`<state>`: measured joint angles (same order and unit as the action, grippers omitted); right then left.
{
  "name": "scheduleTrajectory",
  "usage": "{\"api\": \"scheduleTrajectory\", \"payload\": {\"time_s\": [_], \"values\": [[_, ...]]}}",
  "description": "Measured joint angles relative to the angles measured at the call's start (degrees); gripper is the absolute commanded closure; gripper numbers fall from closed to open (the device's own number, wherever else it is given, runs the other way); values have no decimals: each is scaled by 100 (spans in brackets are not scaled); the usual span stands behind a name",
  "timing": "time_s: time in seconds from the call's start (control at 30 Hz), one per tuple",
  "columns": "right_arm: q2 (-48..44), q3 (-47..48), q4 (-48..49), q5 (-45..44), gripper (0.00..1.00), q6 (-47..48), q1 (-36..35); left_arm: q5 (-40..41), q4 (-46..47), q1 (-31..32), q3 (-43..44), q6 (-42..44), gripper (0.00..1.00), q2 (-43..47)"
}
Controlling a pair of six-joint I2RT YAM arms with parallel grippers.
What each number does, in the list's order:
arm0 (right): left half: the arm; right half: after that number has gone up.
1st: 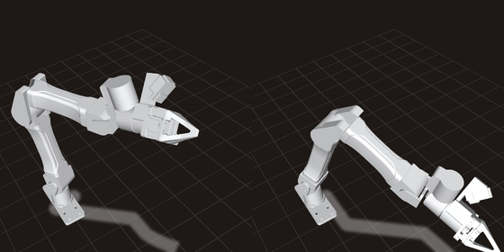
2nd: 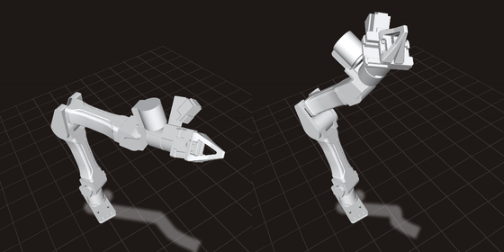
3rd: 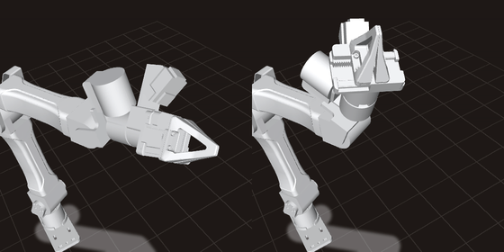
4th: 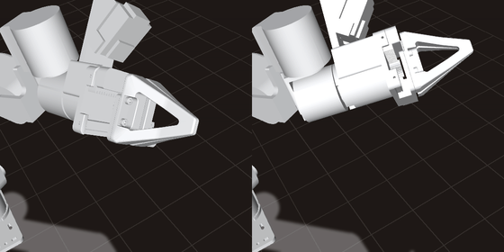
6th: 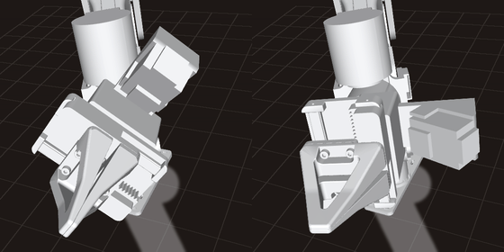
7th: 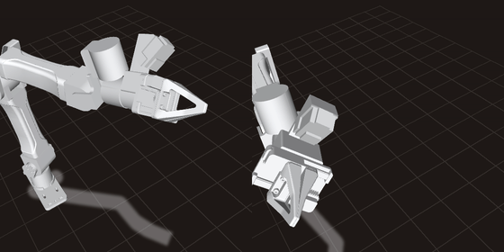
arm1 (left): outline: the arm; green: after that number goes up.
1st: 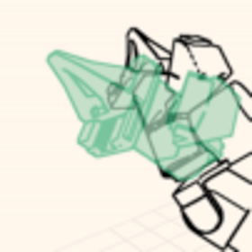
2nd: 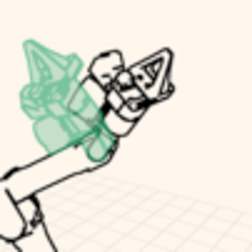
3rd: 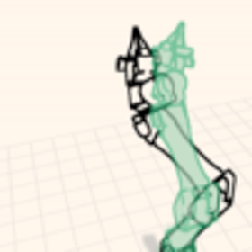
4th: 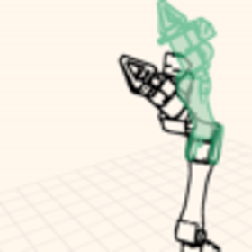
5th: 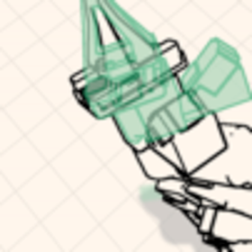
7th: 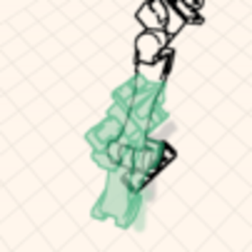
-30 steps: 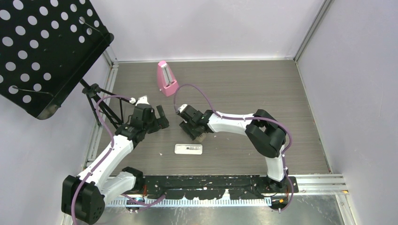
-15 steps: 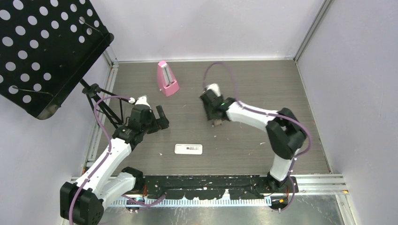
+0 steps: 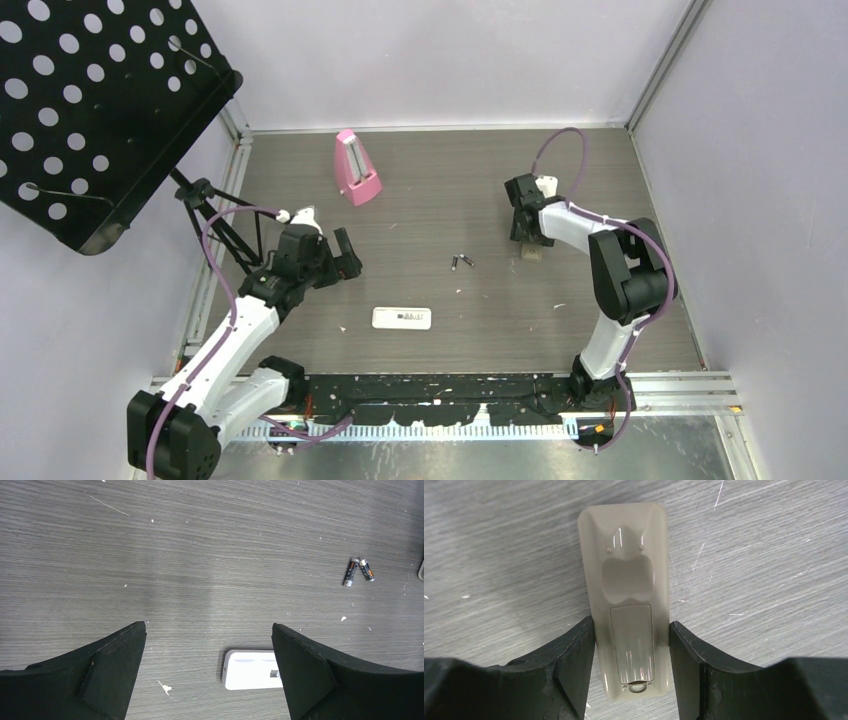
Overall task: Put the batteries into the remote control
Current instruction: Place the remote control at the center of the board, then pick up the remote control from the center of the board.
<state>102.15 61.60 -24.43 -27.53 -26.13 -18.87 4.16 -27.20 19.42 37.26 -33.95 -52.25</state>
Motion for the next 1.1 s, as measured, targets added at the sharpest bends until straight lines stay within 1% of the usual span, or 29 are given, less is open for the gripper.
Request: {"api": "scheduleTrajectory", "payload": {"time_s": [0.07, 0.2, 0.27, 0.33, 0.4, 0.5, 0.57, 0.6, 0.63, 0.7, 0.73, 0.83, 0.9, 1.0, 1.1], "values": [[22, 7, 109, 92, 52, -20, 96, -15, -35, 0, 0, 2, 0, 0], [72, 72, 74, 271, 30, -74, 195, -33, -85, 0, 0, 2, 0, 2], [114, 151, 35, 321, 22, -125, 216, -35, -92, 0, 0, 2, 0, 2], [109, 162, 13, 369, 18, -146, 229, -35, -96, 0, 2, 9, 0, 2], [66, 160, -42, 455, 9, -144, 238, -35, -111, 0, 9, 22, 0, 2], [-203, 79, -116, 732, 8, -96, 225, -35, -188, -2, 55, 92, 0, 17], [-643, -57, -129, 960, 13, -15, 142, -33, -258, -4, 116, 146, 0, 59], [-914, -122, -140, 1056, 17, 48, 50, -31, -286, -7, 151, 162, 0, 92], [-1182, -166, -136, 1113, 19, 142, -116, -28, -326, -9, 192, 168, 0, 122], [-1613, -208, -87, 1298, 19, 361, -586, -13, -396, -17, 291, 170, 0, 181], [-1834, -247, 17, 1416, 18, 529, -1027, -2, -415, -28, 334, 168, 0, 205], [-2122, -417, 389, 1899, 14, 896, -2159, 52, -505, -63, 452, 162, 0, 249], [-2138, -612, 621, 2282, 12, 1145, -2879, 81, -581, -90, 516, 146, 0, 254], [-1998, -835, 758, 2673, 11, 1458, -3493, 79, -708, -153, 581, 127, 0, 247], [-1622, -876, 953, 2931, 11, 1779, -3805, 55, -765, -223, 590, 96, 0, 190]]}}
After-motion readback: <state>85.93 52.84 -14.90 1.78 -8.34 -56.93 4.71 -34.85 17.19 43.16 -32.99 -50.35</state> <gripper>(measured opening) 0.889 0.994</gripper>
